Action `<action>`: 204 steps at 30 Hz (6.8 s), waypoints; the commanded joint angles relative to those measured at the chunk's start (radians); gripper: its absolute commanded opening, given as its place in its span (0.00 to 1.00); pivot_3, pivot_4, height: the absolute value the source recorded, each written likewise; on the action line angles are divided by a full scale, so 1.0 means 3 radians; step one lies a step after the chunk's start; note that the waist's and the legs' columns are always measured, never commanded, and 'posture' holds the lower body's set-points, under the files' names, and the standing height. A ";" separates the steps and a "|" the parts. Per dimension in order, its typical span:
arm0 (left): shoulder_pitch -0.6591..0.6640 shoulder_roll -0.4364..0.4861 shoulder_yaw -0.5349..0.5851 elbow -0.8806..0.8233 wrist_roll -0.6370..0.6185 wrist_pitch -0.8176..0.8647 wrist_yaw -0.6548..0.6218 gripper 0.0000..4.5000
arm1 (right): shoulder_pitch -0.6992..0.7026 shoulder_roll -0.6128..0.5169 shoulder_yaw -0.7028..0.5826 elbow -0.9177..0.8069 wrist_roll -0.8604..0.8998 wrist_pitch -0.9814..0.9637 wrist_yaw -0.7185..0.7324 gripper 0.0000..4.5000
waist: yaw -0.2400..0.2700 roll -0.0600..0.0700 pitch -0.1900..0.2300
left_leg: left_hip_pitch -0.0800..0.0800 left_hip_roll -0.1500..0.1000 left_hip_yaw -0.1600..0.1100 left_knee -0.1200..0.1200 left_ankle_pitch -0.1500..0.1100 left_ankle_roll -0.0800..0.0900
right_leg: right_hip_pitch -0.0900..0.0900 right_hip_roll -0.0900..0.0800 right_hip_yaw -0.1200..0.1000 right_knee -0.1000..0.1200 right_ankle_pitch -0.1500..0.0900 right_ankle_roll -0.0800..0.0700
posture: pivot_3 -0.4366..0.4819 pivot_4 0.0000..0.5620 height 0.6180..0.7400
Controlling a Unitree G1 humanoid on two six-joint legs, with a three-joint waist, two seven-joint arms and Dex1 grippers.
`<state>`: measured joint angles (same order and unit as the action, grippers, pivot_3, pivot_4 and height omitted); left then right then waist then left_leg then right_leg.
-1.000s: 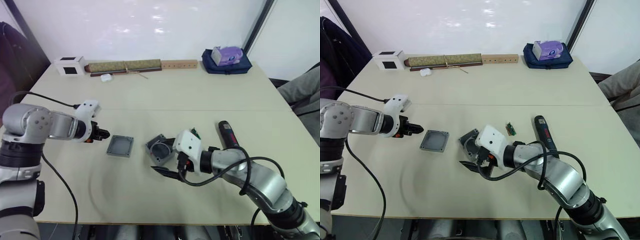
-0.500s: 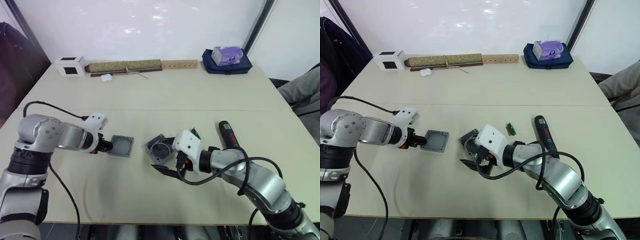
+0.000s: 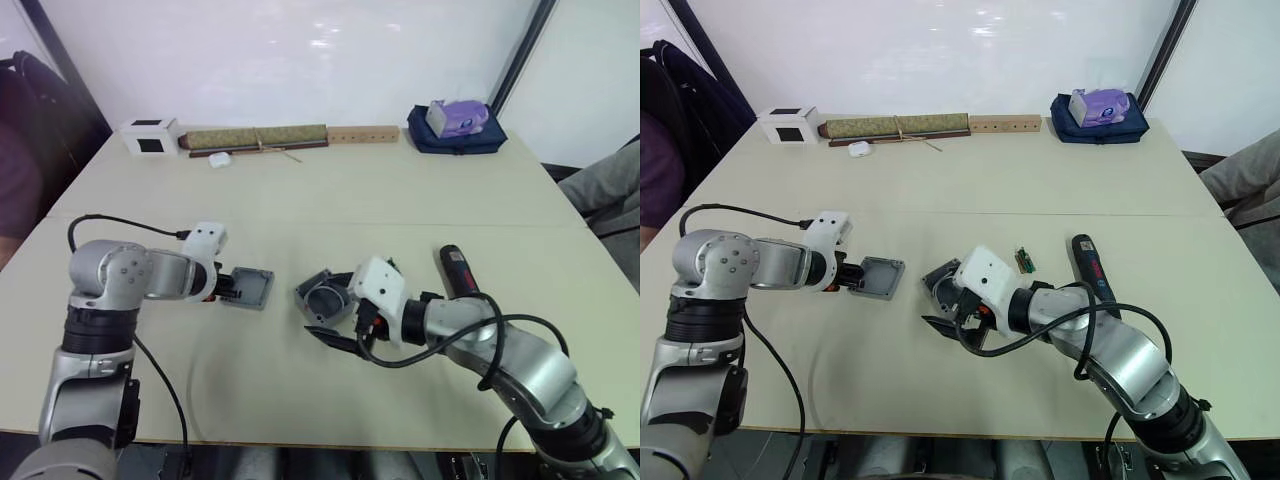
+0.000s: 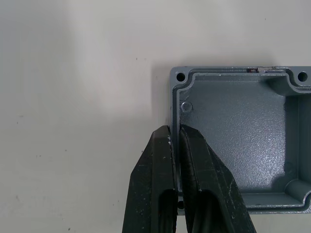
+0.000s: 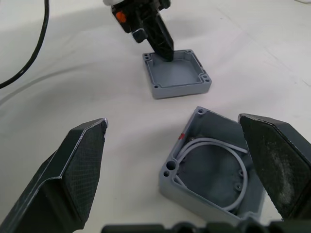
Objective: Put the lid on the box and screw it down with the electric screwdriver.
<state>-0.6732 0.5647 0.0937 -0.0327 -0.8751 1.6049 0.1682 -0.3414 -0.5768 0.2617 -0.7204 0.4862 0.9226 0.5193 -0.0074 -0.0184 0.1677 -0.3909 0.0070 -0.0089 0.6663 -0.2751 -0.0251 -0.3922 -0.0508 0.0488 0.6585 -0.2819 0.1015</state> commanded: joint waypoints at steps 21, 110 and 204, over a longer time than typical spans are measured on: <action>-0.0374 -0.0609 -0.0284 -0.0103 0.1260 -0.3154 -0.1801 0.02 | -0.1686 0.1376 -0.2025 0.1721 0.1571 0.1211 -0.1368 1.00 | -0.0044 -0.0006 0.0006 | -0.0095 0.0013 0.0018 -0.0004 0.0010 -0.0016 | -0.0113 0.0000 0.0012 0.0016 0.0005 0.0001 | 0.48 0.27 1.00; -0.0502 0.0221 -0.0953 0.0198 0.1308 -0.2589 -0.4314 0.01 | 0.0748 -0.0131 0.0847 0.0721 -0.4502 -0.3105 -0.0775 0.03 | -0.0030 -0.0002 0.0009 | -0.0089 0.0011 0.0012 0.0003 0.0016 -0.0026 | -0.0106 0.0020 0.0010 0.0020 0.0003 -0.0001 | 0.48 0.27 1.00; 0.0104 0.0119 -0.1669 0.0673 0.2641 -0.4237 -0.4702 0.00 | 0.1012 0.0350 0.0003 0.0623 -0.4058 -0.3526 -0.0148 0.02 | -0.0026 -0.0020 -0.0058 | 0.0023 0.0013 0.0010 -0.0005 -0.0001 0.0002 | 0.0012 0.0018 0.0005 0.0008 -0.0015 -0.0013 | 0.48 0.27 1.00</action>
<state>-0.6846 0.5865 -0.3594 0.1264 -0.1133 0.2984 -1.2090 -0.0350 -0.4768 0.2871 -0.5064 -0.7563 -0.1396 0.4877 -0.0152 -0.0243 0.1503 -0.3841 0.0107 -0.0057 0.6649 -0.2754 -0.0246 -0.3886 -0.0453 0.0504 0.6608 -0.2865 0.0976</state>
